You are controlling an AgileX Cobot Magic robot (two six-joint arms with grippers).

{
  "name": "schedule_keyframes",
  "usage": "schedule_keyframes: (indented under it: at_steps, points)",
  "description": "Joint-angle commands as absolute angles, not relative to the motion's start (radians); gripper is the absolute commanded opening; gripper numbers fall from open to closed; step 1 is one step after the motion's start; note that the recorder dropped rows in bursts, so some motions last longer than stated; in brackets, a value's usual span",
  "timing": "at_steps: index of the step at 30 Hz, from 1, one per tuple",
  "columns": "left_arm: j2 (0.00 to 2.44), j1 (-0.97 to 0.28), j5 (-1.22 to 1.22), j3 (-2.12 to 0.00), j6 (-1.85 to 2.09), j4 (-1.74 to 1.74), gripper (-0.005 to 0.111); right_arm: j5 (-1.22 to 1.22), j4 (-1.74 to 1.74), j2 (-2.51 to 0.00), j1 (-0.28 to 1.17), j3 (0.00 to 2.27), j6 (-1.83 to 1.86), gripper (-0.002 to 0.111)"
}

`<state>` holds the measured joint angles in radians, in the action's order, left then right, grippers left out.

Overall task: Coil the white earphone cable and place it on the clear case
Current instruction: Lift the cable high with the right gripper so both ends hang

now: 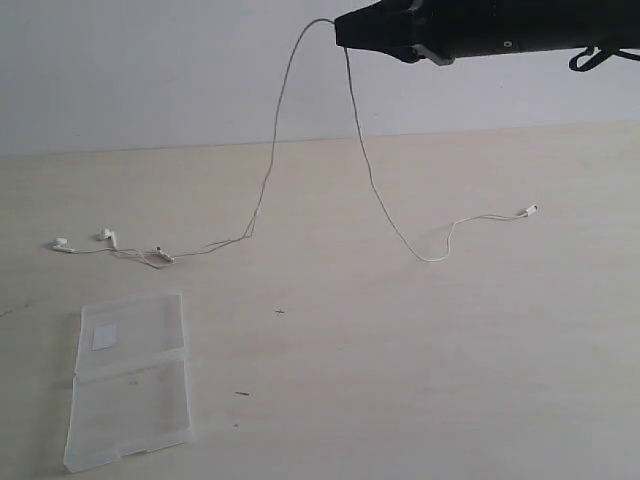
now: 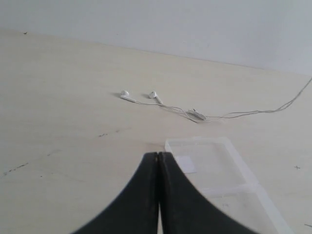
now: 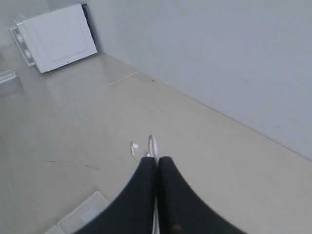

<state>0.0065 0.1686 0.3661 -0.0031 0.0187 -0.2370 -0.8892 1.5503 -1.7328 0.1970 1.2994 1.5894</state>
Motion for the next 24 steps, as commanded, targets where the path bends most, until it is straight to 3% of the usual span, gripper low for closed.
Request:
schedule_keyframes:
  at_steps: [1,14,24]
  points:
    - [0.000,0.163,0.354,0.000,0.024,-0.201,0.000,-0.887,1.639,-1.728,0.197,1.293,1.637,0.000]
    - [0.000,0.163,0.155,0.000,0.022,-0.234,0.000,-0.964,1.743,-1.679,0.197,1.311,1.751,0.000]
    - [0.000,0.163,0.109,0.000,-0.034,-0.257,0.000,-0.874,1.743,-1.606,0.197,1.452,1.685,0.000]
